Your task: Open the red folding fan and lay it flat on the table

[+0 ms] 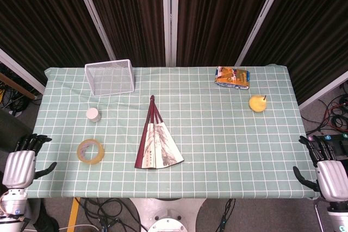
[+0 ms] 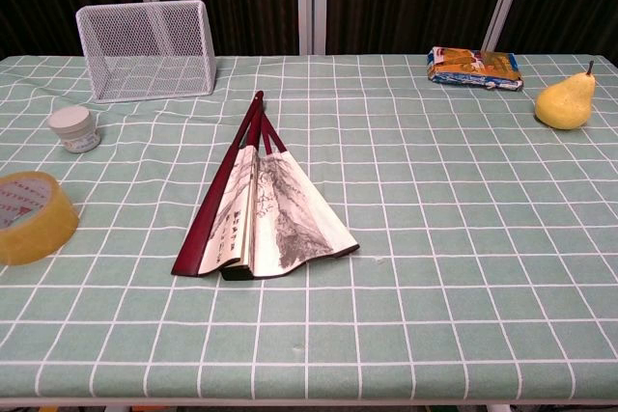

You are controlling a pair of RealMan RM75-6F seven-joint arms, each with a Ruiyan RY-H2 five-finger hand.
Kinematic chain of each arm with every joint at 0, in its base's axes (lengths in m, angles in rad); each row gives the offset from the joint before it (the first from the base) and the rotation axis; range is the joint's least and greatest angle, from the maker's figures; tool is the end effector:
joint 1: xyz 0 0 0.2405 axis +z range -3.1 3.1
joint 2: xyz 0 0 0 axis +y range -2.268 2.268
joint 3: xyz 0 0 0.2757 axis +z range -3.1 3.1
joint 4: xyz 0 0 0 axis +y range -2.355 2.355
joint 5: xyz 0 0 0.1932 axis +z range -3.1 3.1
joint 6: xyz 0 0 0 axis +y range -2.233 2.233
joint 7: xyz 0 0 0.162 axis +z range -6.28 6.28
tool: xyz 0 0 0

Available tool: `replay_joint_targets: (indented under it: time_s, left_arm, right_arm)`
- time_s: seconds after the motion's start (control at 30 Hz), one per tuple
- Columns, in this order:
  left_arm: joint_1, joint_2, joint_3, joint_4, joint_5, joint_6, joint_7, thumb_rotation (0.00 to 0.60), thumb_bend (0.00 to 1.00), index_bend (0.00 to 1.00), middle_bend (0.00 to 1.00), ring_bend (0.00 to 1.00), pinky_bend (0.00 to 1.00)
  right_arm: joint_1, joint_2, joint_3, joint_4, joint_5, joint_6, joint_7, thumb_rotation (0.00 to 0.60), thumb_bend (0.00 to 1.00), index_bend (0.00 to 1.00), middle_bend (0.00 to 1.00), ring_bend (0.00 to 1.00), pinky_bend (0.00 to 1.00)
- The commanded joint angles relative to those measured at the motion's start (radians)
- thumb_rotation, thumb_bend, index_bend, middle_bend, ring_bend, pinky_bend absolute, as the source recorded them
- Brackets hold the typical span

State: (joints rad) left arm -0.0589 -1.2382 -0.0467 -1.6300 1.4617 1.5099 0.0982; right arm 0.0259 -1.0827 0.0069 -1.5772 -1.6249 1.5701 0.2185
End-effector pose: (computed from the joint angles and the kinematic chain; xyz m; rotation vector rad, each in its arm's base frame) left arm -0.3193 0.1892 0.1471 -1.3203 -0.9556 -0.9053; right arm -0.3204 -0.1714 0.1954 1.3863 -0.9805 1.0629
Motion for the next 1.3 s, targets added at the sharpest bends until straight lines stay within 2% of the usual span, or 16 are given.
replay_joint_targets:
  time_s: [0.03, 0.43, 0.73, 0.83, 0.97, 1.07, 1.3]
  left_arm:
    - [-0.001, -0.001, 0.000, -0.002, -0.002, -0.003, 0.002, 0.600, 0.16, 0.29, 0.22, 0.14, 0.12]
    - [-0.036, 0.011, -0.005, 0.008, 0.049, -0.022, -0.022, 0.600, 0.16, 0.29, 0.22, 0.14, 0.12]
    - [-0.232, 0.001, -0.049, 0.100, 0.181, -0.173, -0.197, 0.600, 0.16, 0.29, 0.22, 0.14, 0.12]
    - [-0.316, -0.044, -0.056, 0.159, 0.217, -0.242, -0.259, 0.600, 0.16, 0.29, 0.22, 0.14, 0.12]
    - [-0.415, -0.135, -0.069, 0.267, 0.239, -0.320, -0.252, 0.600, 0.16, 0.29, 0.22, 0.14, 0.12]
    - [-0.469, -0.204, -0.071, 0.342, 0.261, -0.342, -0.236, 0.600, 0.16, 0.29, 0.22, 0.14, 0.13]
    - [-0.584, -0.392, -0.061, 0.609, 0.284, -0.387, -0.241, 0.600, 0.16, 0.29, 0.22, 0.14, 0.13]
  right_arm:
    - [0.002, 0.000, 0.002, 0.001, 0.003, -0.004, 0.004, 0.600, 0.27, 0.08, 0.19, 0.00, 0.00]
    - [0.004, 0.011, 0.007, -0.002, -0.011, 0.014, 0.016, 0.600, 0.27, 0.08, 0.19, 0.00, 0.00]
    - [0.051, 0.033, 0.022, -0.036, -0.046, -0.020, -0.025, 0.600, 0.27, 0.08, 0.19, 0.00, 0.00]
    - [0.066, 0.034, 0.022, -0.042, -0.054, -0.036, -0.032, 0.600, 0.27, 0.08, 0.19, 0.00, 0.00]
    - [0.073, 0.035, 0.022, -0.045, -0.050, -0.046, -0.035, 0.600, 0.27, 0.08, 0.19, 0.00, 0.00]
    - [0.074, 0.033, 0.023, -0.043, -0.038, -0.051, -0.031, 0.600, 0.27, 0.08, 0.19, 0.00, 0.00]
    - [0.075, 0.032, 0.022, -0.031, -0.013, -0.065, -0.022, 0.600, 0.27, 0.08, 0.19, 0.00, 0.00]
